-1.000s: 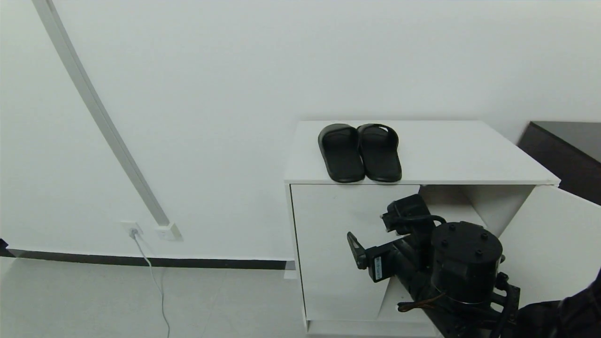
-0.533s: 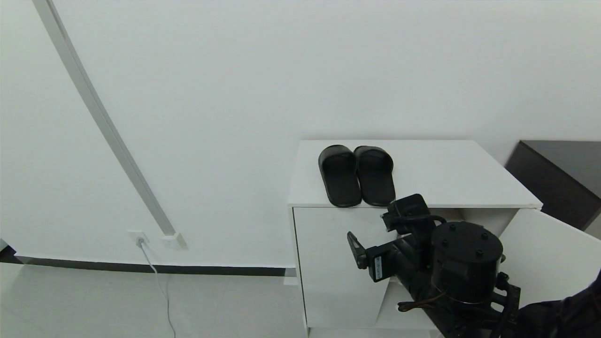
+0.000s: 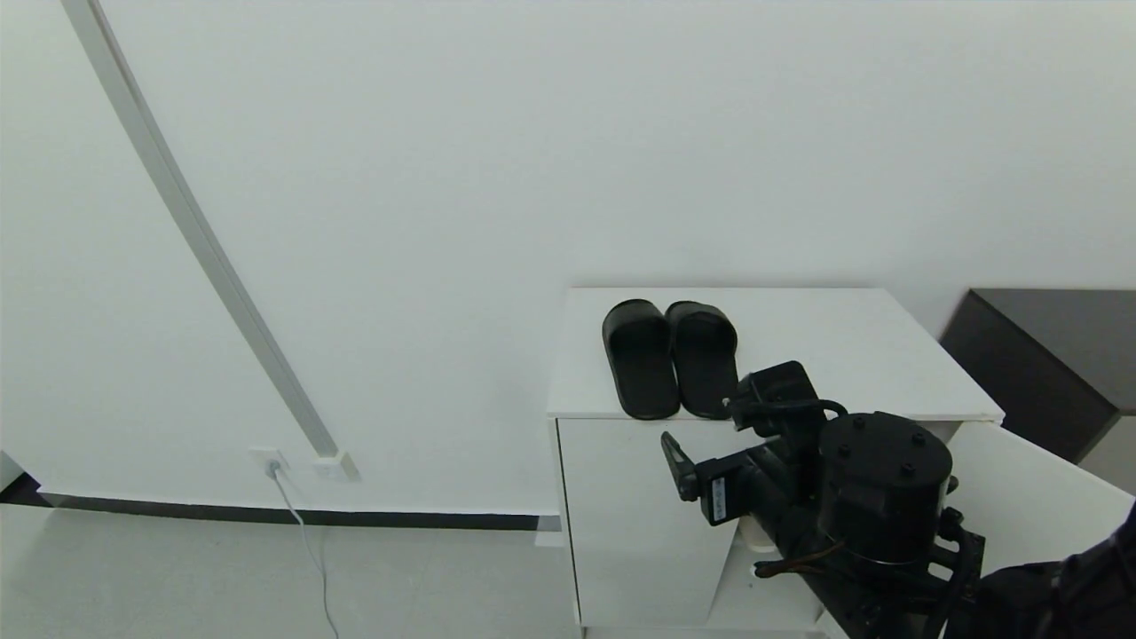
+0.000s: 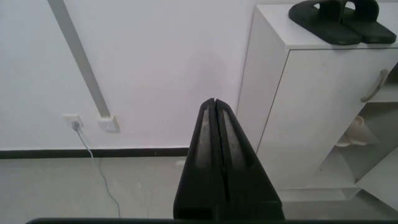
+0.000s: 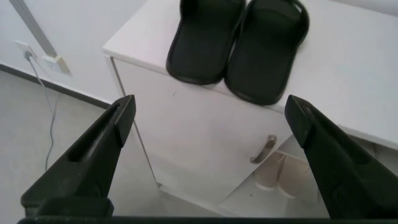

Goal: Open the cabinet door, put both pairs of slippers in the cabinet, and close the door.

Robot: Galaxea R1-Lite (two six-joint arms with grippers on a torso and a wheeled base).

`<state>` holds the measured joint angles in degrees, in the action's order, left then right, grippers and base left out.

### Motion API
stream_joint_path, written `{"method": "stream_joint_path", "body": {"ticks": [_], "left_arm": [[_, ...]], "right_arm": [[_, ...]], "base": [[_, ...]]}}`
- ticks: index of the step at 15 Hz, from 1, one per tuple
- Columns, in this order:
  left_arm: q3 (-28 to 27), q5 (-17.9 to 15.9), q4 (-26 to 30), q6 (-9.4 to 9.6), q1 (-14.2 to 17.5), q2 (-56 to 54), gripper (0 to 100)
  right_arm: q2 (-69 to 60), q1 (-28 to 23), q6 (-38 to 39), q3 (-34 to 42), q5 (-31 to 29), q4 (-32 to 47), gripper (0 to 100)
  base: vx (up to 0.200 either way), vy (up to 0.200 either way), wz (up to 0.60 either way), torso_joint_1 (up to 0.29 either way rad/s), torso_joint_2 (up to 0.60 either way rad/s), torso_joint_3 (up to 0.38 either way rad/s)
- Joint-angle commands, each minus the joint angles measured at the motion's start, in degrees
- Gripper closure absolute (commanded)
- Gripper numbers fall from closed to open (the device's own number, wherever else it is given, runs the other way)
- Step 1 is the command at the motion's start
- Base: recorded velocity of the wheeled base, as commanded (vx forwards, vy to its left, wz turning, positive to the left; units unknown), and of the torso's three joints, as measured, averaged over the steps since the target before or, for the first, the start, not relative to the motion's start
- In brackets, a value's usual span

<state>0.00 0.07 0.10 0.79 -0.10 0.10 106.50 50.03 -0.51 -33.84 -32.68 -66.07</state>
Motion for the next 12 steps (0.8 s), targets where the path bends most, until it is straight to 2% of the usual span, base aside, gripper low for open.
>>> {"method": "stream_joint_path", "body": {"ticks": [1, 6, 7, 9, 12], "left_arm": [[0.0, 0.0, 0.0, 0.00, 0.0, 0.0, 100], [0.0, 0.0, 0.0, 0.00, 0.0, 0.0, 100], [0.0, 0.1, 0.0, 0.00, 0.0, 0.0, 100], [0.0, -0.1, 0.0, 0.00, 0.0, 0.0, 100], [0.0, -0.1, 0.0, 0.00, 0.0, 0.0, 100]], "right_arm": [[-0.1, -0.7, 0.0, 0.0, 0.1, -0.6, 0], [0.6, -1.1, -0.8, -0.5, 0.5, -1.0, 0], [1.3, -1.5, -0.9, -3.3, 0.3, 0.3, 0], [1.3, -3.3, 0.1, -9.2, 0.3, 8.7, 0], [1.2, -3.7, 8.3, -20.4, 0.3, 27.2, 0]], "base": [[0.000, 0.000, 0.00, 0.168, -0.35, -0.188], [0.000, 0.000, 0.00, 0.043, -0.09, -0.048], [0.000, 0.000, 0.00, 0.000, 0.00, 0.000], [0.000, 0.000, 0.00, 0.000, 0.00, 0.000], [0.000, 0.000, 0.00, 0.000, 0.00, 0.000]]}}
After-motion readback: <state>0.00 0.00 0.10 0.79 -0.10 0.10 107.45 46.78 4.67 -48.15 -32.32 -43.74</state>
